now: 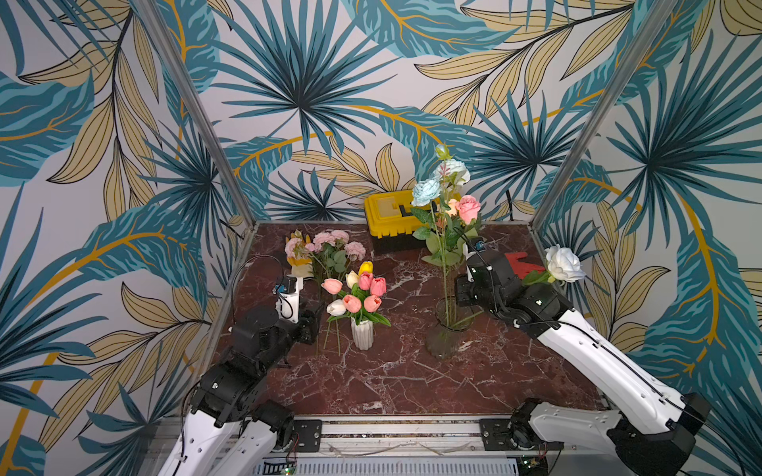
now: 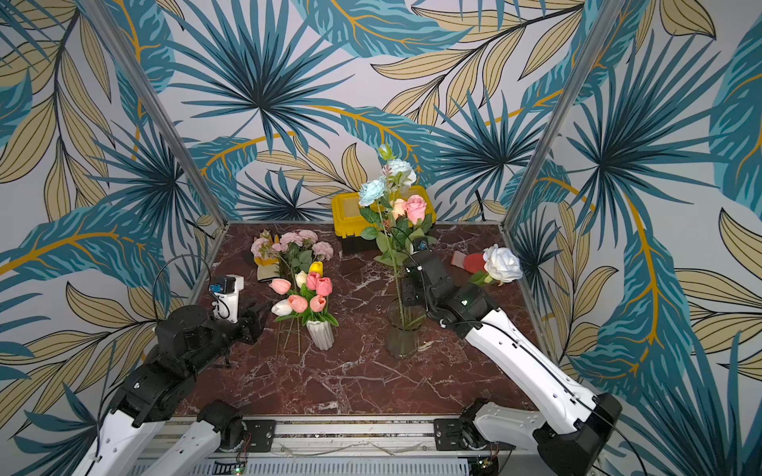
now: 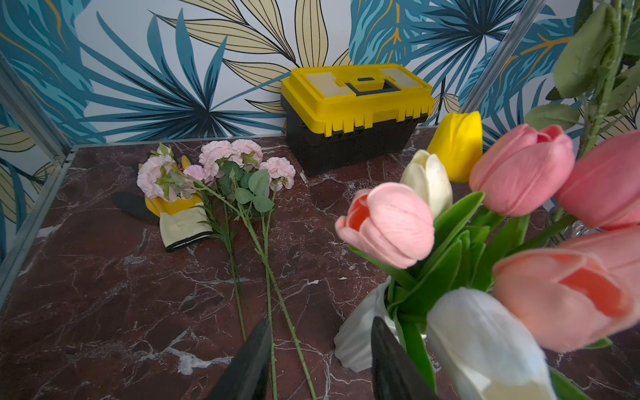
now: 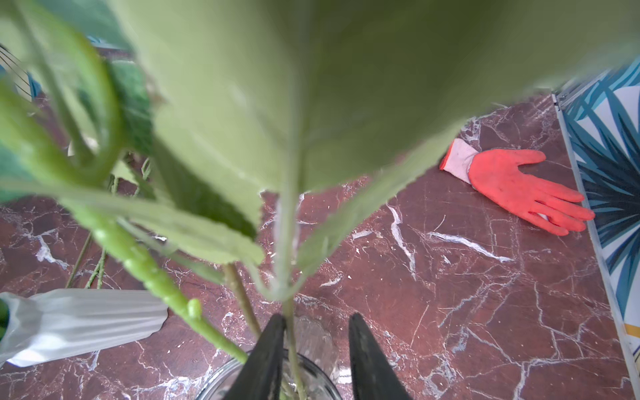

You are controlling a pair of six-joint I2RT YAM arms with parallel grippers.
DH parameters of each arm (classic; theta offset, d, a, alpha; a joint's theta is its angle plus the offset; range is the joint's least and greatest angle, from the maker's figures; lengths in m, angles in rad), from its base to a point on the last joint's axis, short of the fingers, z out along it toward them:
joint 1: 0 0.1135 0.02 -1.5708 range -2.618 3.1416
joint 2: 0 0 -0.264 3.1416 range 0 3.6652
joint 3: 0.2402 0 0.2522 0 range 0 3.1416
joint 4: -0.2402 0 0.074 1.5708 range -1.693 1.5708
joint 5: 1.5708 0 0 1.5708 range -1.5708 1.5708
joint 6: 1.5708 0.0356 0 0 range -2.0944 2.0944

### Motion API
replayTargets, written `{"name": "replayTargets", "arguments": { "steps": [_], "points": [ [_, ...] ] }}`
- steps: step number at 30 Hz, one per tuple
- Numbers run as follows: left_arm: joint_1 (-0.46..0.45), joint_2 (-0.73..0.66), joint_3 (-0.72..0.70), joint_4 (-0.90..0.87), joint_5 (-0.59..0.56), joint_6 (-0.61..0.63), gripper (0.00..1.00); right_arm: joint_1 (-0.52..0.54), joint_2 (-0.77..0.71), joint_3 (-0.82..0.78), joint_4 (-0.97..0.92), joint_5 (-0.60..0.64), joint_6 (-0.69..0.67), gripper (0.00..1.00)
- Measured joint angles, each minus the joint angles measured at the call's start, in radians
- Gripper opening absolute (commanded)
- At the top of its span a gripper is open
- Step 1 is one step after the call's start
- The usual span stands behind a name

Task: Pick out pink flowers from the vase
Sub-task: Pick up the flower from the vase.

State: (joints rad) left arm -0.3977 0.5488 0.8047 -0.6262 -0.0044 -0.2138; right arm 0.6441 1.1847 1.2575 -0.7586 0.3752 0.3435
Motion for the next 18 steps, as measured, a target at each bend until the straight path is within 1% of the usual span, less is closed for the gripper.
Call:
{"name": "replayTargets", "arguments": {
  "steps": [2,10,13,18],
  "points": [
    [-0.001,0.000,0.000,0.000,0.000,0.001,0.47,-0.002,0.000,-0.015,0.011,-0.010,0.000,0.34],
    [-0.001,0.000,0.000,0.000,0.000,0.001,0.47,-0.006,-0.014,-0.059,0.068,-0.013,0.001,0.09],
    [-0.001,0.000,0.000,0.000,0.000,0.000,0.47,-0.006,-0.030,-0.069,0.078,-0.013,0.001,0.06],
    [-0.001,0.000,0.000,0.000,0.000,0.000,0.47,-0.006,-0.061,-0.077,0.081,-0.013,0.001,0.06]
  ]
}}
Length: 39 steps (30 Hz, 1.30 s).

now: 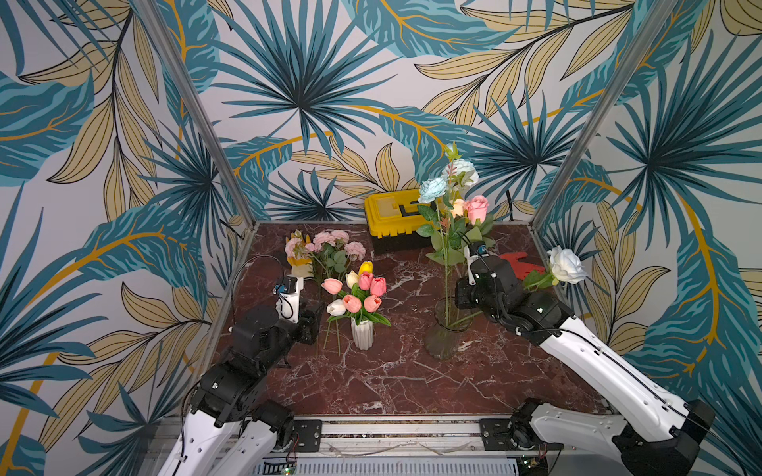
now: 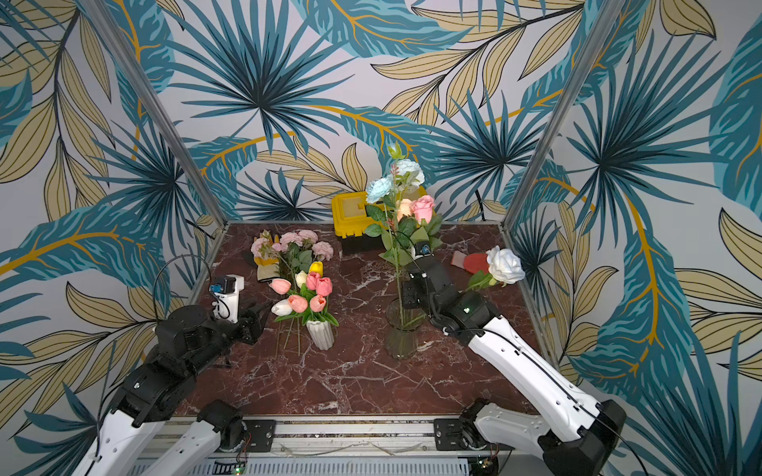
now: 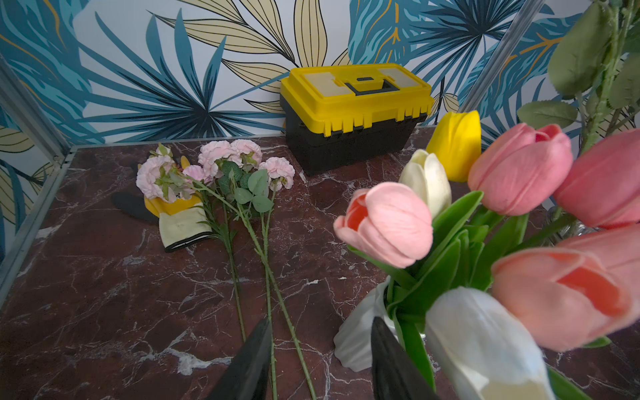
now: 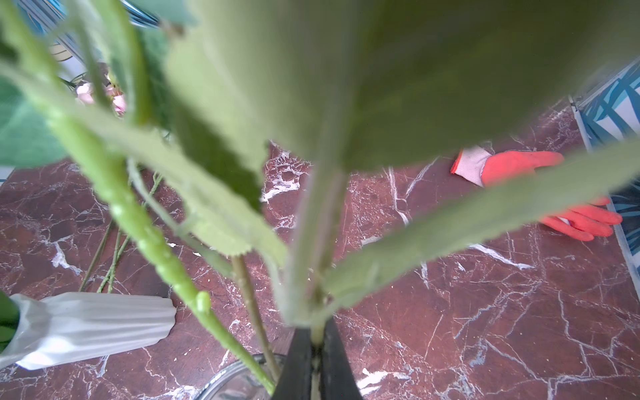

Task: Pick out pink flowers from the vase
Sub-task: Pick up the flower from the vase.

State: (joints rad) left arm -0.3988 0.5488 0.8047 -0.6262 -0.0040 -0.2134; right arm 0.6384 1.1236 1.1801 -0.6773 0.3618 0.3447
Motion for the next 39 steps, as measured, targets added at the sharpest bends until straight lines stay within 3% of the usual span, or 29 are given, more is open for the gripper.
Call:
{"name": "replayTargets", "arguments": {
  "steps": [8,20,29,39],
  "points": [
    [0.000,-0.012,0.000,0.000,-0.004,-0.003,0.47,0.000,-0.061,0.025,-0.008,0.000,-0.013,0.06],
    [0.000,-0.027,0.061,-0.010,-0.015,-0.004,0.48,0.000,-0.070,0.281,-0.076,-0.047,-0.113,0.06],
    [0.000,-0.018,0.160,-0.004,0.075,-0.005,0.50,0.000,-0.069,0.462,-0.106,-0.199,-0.182,0.06],
    [0.000,0.056,0.207,0.060,0.286,-0.003,0.53,0.000,-0.026,0.475,0.018,-0.462,-0.200,0.05]
  ]
}}
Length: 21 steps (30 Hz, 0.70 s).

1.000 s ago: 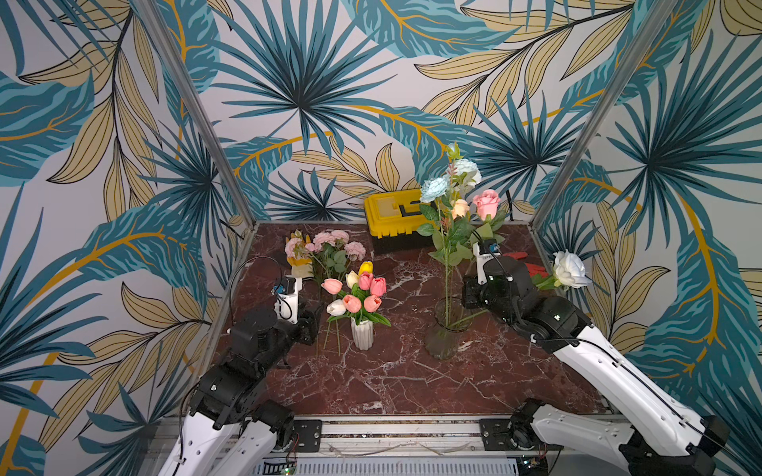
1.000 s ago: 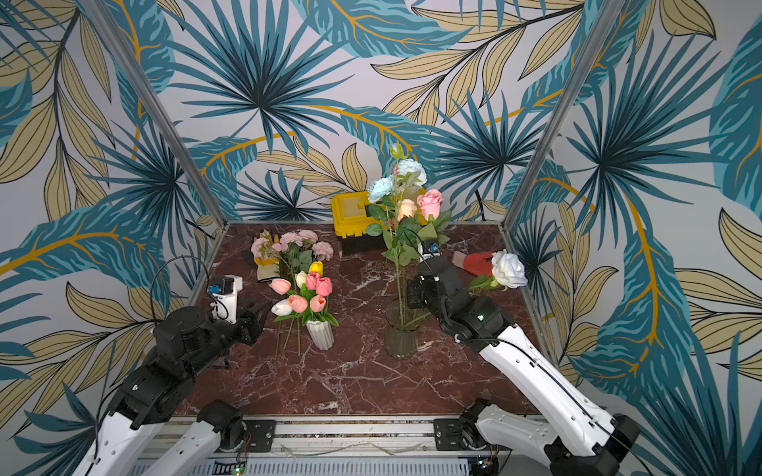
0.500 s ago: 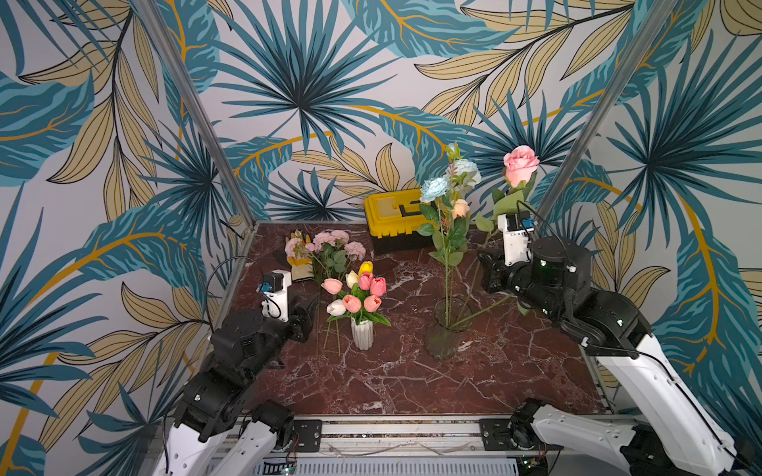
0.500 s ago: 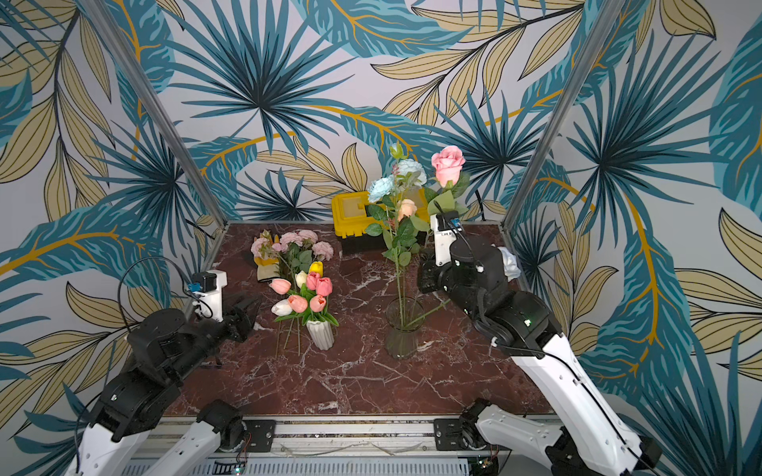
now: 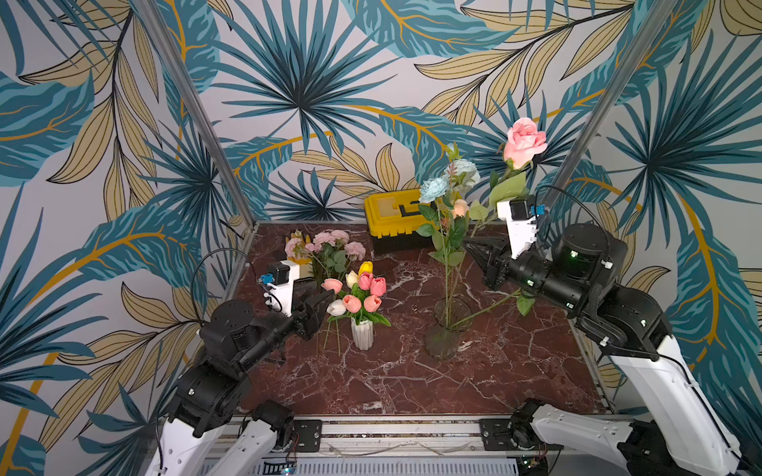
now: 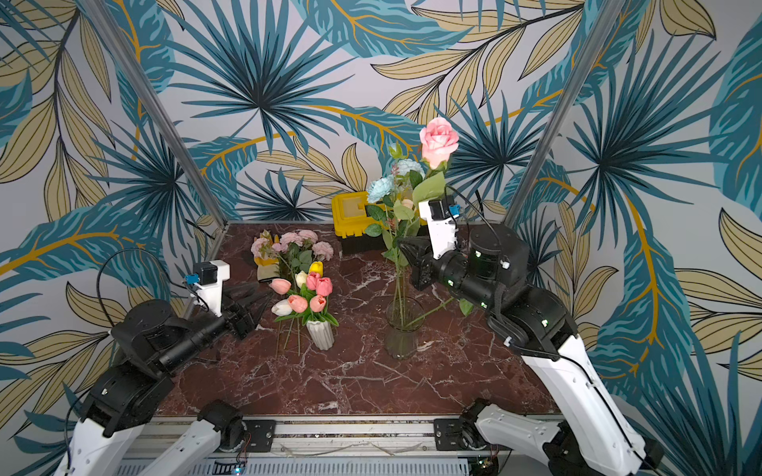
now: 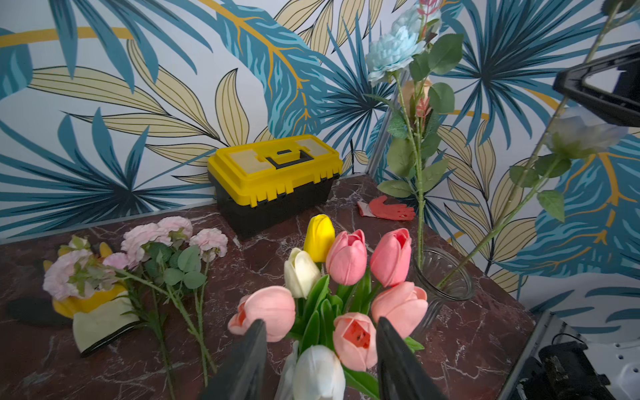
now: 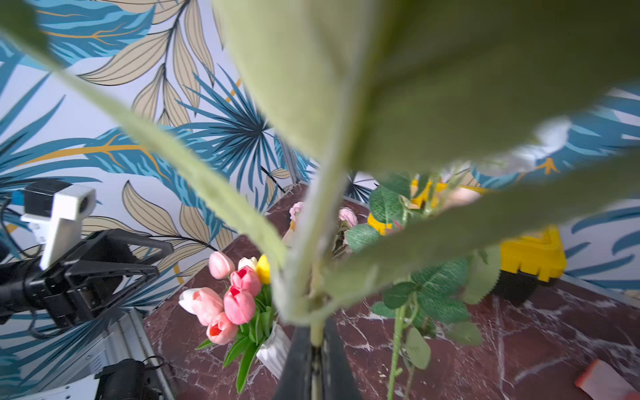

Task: Pick out pink flowers from the vase
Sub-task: Pick up the flower from the vase, then place the flower at the center of the board.

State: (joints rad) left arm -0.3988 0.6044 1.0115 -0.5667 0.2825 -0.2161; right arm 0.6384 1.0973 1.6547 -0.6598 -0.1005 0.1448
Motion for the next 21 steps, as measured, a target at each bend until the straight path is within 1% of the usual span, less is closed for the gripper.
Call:
{"name": "replayTargets", "arguments": {
  "steps": [6,11,16,21],
  "points": [
    [-0.010,0.084,0.031,0.072,0.226,-0.002,0.56,0.000,0.025,-0.037,0.114,-0.124,0.028,0.05],
    [-0.047,0.196,0.078,0.138,0.370,0.000,0.57,0.000,0.029,-0.103,0.220,-0.187,0.072,0.05],
    [-0.134,0.335,0.142,0.183,0.434,0.013,0.58,0.000,0.046,-0.126,0.277,-0.219,0.103,0.05],
    [-0.237,0.435,0.156,0.204,0.418,0.040,0.58,0.000,0.049,-0.128,0.289,-0.235,0.110,0.05]
  ]
}}
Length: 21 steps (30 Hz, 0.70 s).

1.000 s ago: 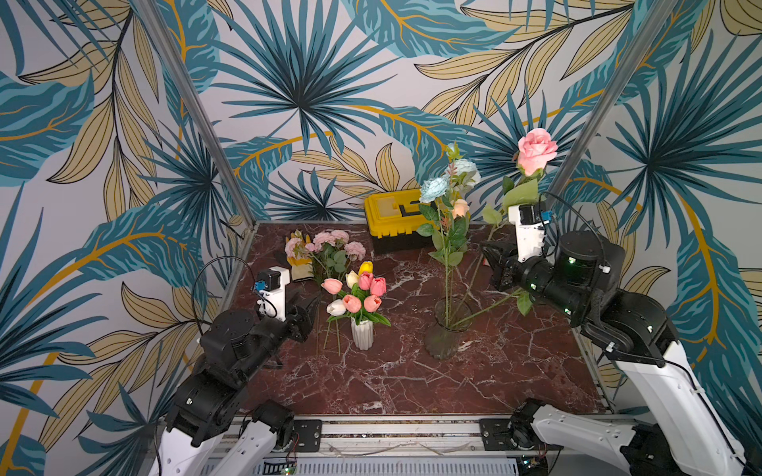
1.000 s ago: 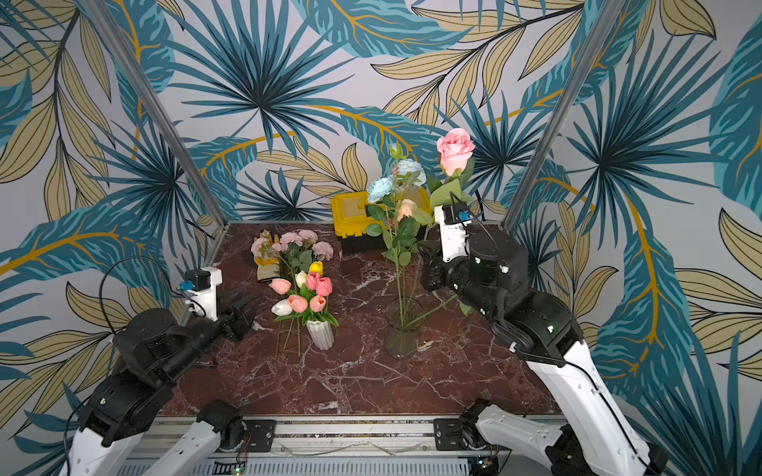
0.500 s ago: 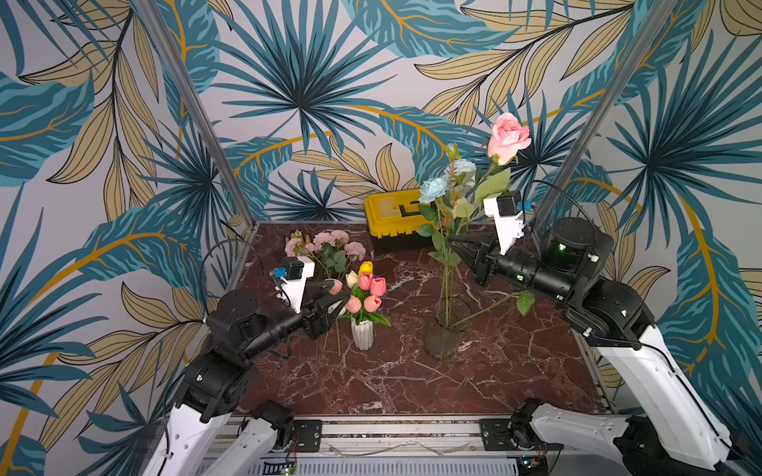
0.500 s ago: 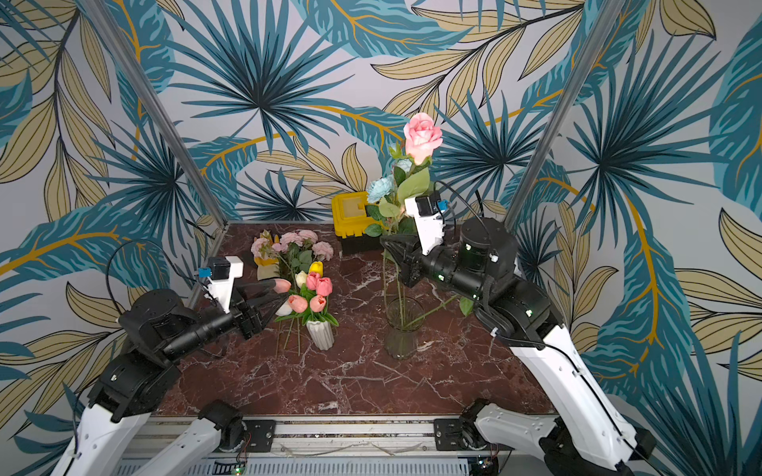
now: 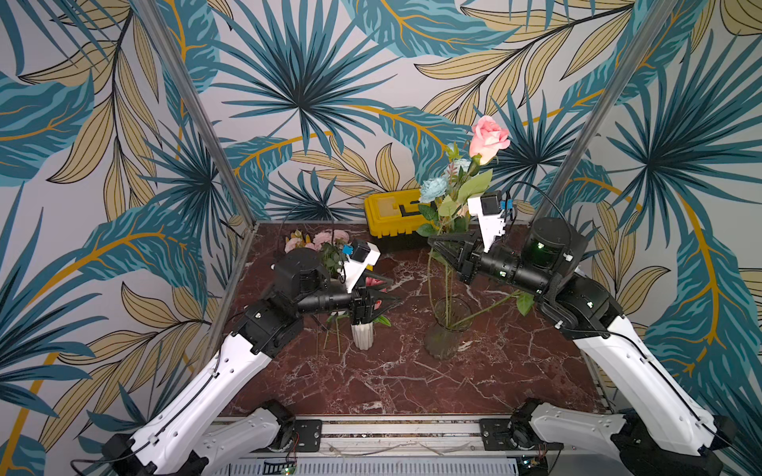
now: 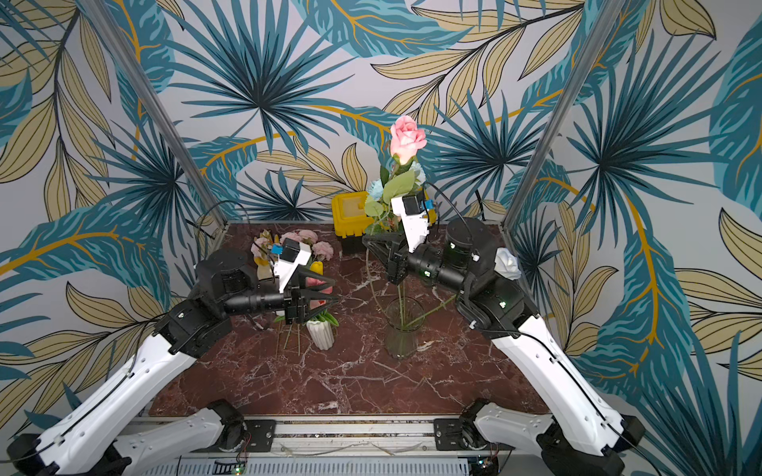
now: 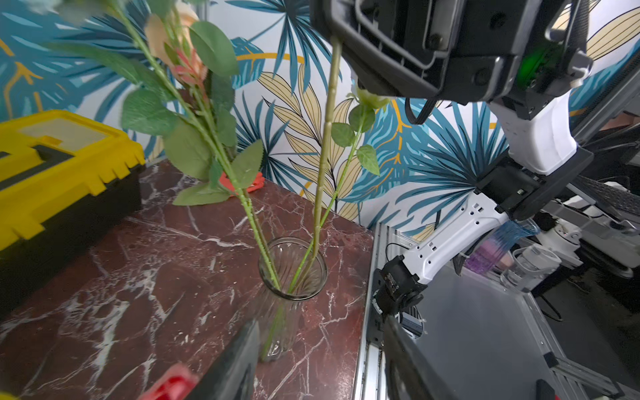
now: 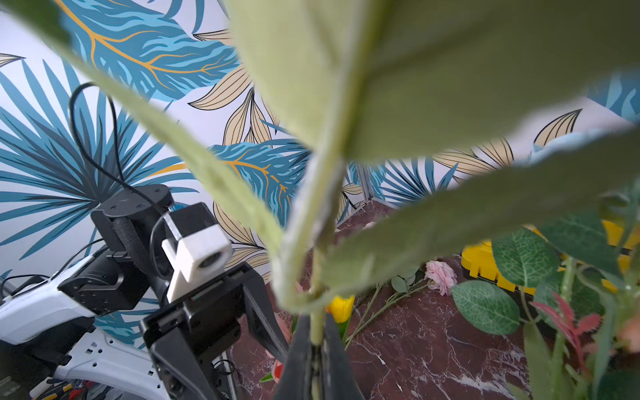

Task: Pick out pink flowers from the vase
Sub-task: Place the flower at the center of the board.

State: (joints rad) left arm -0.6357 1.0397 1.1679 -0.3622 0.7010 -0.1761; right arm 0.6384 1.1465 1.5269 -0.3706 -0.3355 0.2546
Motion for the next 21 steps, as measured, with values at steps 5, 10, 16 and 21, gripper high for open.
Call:
{"name": "replayTargets", "arguments": {
  "steps": [5,10,16,21],
  "points": [
    [-0.069,0.085,0.034,0.048,-0.034,0.012,0.55,0.000,0.000,0.000,-0.001,-0.003,-0.001,0.05],
    [-0.107,0.156,0.068,0.119,-0.072,0.016,0.51,0.000,0.000,-0.002,-0.005,0.002,-0.005,0.05],
    [-0.126,0.221,0.085,0.182,-0.100,0.011,0.35,0.000,-0.004,-0.005,-0.023,0.014,-0.012,0.05],
    [-0.132,0.256,0.113,0.219,-0.110,0.013,0.13,0.000,-0.015,-0.007,-0.032,0.031,-0.023,0.05]
  ]
}}
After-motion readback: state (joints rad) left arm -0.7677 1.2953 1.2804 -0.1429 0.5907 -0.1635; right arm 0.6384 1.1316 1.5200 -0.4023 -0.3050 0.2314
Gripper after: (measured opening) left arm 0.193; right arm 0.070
